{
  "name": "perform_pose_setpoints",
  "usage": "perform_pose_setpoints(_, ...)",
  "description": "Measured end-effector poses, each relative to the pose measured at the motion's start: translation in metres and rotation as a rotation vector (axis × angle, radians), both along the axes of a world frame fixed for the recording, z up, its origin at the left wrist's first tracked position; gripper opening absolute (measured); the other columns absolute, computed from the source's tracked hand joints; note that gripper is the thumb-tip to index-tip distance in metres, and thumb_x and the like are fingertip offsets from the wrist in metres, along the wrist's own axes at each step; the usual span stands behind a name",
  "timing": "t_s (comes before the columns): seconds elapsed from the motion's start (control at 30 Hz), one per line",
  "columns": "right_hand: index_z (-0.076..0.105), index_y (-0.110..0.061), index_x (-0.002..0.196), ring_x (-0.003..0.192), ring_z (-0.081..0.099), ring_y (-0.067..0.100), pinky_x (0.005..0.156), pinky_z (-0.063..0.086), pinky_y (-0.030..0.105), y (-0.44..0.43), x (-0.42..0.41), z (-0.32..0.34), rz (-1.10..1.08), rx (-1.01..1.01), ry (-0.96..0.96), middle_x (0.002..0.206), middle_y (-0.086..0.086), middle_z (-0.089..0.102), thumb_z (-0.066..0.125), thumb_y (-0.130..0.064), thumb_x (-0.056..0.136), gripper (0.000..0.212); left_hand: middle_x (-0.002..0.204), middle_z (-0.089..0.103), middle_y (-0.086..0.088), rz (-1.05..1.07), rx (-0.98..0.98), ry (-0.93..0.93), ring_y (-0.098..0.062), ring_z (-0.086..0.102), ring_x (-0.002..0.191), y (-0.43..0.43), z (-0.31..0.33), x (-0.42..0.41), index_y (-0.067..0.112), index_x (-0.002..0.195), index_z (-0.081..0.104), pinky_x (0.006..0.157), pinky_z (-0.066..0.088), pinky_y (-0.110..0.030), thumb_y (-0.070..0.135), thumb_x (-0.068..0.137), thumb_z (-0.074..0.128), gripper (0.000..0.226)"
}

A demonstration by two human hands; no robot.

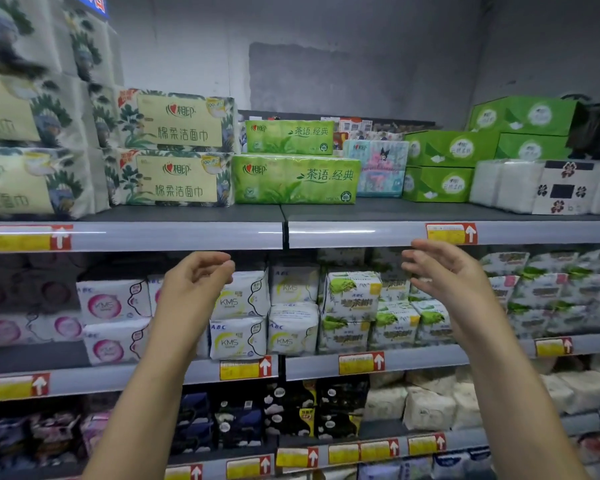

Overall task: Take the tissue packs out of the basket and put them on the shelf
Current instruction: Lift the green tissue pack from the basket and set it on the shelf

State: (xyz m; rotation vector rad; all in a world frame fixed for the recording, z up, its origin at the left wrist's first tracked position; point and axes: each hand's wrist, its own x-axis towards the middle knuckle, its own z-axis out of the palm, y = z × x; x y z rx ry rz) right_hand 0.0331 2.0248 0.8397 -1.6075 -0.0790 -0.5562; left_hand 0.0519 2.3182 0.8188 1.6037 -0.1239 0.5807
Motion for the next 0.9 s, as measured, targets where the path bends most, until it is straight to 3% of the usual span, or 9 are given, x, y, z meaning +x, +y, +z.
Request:
perform_pose_setpoints(0.1,0.063,-0.024,0.102,0.101,0.065,0.015,0.091,0.05,0.034,-0.01,-0.007,-0.01,0.015,0.008,0.014,0.108,0.001,0.068,0.058,-0.019,0.091,0.013,0.091,0.067,0.006,0.098,0.113,-0.031,-0.011,0.061,0.086,-0.011,-0.007,-0.008,0.023,0.09,0.065,0.072,0.043,-0.019,0.018,0.089,0.063,0.005)
perform_pose_setpoints(0.27,0.062,-0.026,0.103,0.1,0.064,0.015,0.09,0.05,0.034,-0.034,-0.014,-0.024,0.03,-0.032,0.079,0.107,0.001,0.068,0.058,-0.021,0.091,0.013,0.09,0.065,0.009,0.129,0.135,-0.012,-0.005,0.06,0.085,-0.047,-0.019,-0.023,0.029,0.087,0.062,0.072,0.044,-0.018,0.02,0.09,0.062,0.009)
perform_pose_setpoints(0.5,0.063,-0.024,0.109,0.098,0.065,0.009,0.088,0.05,0.03,-0.07,-0.018,-0.034,0.065,-0.061,0.119,0.107,-0.003,0.068,0.059,-0.027,0.09,0.019,0.089,0.061,0.013,0.161,0.225,0.074,0.004,0.054,0.08,-0.091,-0.044,-0.042,0.026,0.093,0.061,0.063,0.039,-0.009,0.022,0.092,0.059,0.004)
perform_pose_setpoints(0.63,0.064,-0.027,0.102,0.097,0.066,0.01,0.088,0.051,0.03,-0.084,-0.025,-0.055,0.084,-0.008,0.166,0.105,-0.003,0.069,0.06,-0.026,0.09,0.013,0.094,0.063,0.01,0.133,0.271,0.123,0.0,0.056,0.086,-0.105,-0.057,-0.055,0.022,0.097,0.063,0.061,0.041,-0.006,0.022,0.093,0.058,0.006)
perform_pose_setpoints(0.77,0.065,-0.027,0.096,0.097,0.066,0.013,0.09,0.051,0.035,-0.092,-0.036,-0.073,0.08,0.068,0.224,0.1,-0.002,0.07,0.06,-0.022,0.092,0.009,0.097,0.067,0.001,0.096,0.196,0.16,-0.011,0.062,0.093,-0.107,-0.064,-0.065,0.02,0.097,0.065,0.074,0.045,-0.018,0.021,0.093,0.06,0.007)
perform_pose_setpoints(0.9,0.065,-0.024,0.099,0.098,0.067,0.013,0.092,0.05,0.036,-0.102,-0.046,-0.077,0.037,0.125,0.224,0.102,0.0,0.07,0.059,-0.02,0.092,0.01,0.099,0.068,-0.003,0.047,0.137,0.193,-0.016,0.063,0.096,-0.113,-0.066,-0.067,0.024,0.094,0.064,0.072,0.044,-0.019,0.02,0.093,0.059,0.006)
